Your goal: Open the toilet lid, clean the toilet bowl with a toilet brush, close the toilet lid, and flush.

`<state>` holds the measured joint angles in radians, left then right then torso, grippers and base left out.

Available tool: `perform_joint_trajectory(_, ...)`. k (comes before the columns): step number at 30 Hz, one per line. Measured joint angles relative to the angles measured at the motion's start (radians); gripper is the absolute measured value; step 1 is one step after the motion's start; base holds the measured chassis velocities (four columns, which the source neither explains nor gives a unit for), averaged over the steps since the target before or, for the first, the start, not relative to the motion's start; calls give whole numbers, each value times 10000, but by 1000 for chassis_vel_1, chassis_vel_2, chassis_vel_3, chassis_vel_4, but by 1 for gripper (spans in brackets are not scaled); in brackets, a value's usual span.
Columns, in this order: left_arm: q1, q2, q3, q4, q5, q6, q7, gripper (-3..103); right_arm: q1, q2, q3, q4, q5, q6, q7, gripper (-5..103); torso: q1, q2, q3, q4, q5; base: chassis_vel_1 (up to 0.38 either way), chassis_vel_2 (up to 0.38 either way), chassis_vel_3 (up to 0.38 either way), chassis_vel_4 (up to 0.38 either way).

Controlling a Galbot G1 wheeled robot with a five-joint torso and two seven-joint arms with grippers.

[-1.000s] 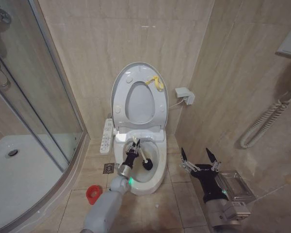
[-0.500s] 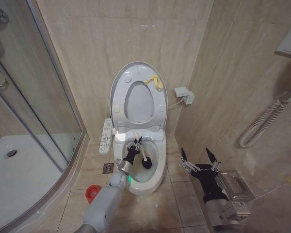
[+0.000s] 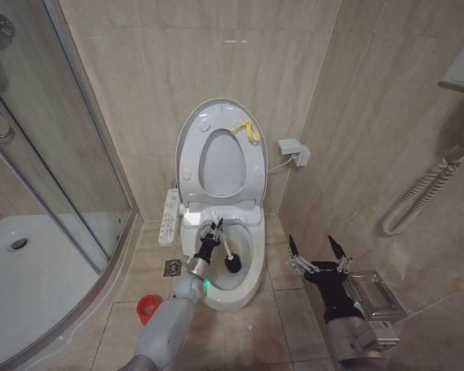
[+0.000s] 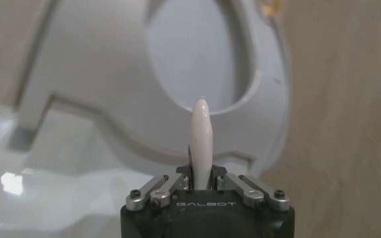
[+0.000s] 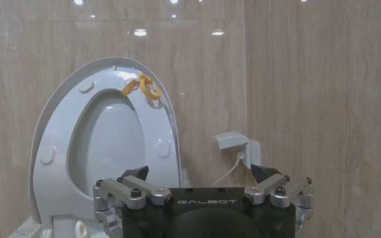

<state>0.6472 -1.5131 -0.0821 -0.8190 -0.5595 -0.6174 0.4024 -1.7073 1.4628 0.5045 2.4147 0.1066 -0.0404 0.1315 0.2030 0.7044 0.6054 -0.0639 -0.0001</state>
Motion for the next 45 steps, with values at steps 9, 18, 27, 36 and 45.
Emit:
perform_joint_trajectory(9,-512,-326,87,-118,-233,-327,-541,18,0,0,0,0,0,0,0,100,0,0,0,-4,1,0,0,0,0)
perform_joint_trajectory(18,-498,-714,83,438,-1956,-259,-582,18,0,0,0,0,0,0,0,100,0,2,0,0,2,0,0,0,0)
perform_joint_trajectory(27,-490,-399,-141,476,-254,-528,-338,18,0,0,0,0,0,0,0,100,0,1,1,-3,-1,0,0,0,0)
perform_joint_trajectory(36,-877,-696,-262,790,-452,-812,-566,18,0,0,0,0,0,0,0,100,1,1,0,-5,1,0,0,0,0)
perform_joint_trajectory(45,-100,-445,-55,441,-866,-693,-145,18,0,0,0,0,0,0,0,100,-2,1,0,2,0,0,0,0,0)
